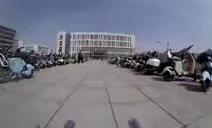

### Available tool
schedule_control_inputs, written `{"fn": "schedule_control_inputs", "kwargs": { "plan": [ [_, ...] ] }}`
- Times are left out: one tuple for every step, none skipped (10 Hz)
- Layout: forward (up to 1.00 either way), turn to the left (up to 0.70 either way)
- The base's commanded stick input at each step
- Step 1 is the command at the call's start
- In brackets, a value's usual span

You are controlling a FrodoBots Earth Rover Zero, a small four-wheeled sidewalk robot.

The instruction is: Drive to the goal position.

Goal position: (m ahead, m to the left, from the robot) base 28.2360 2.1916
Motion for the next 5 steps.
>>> {"fn": "schedule_control_inputs", "kwargs": {
  "plan": [
    [1.00,0.00],
    [1.00,0.00],
    [1.00,0.00],
    [1.00,0.00],
    [1.00,0.00]
  ]
}}
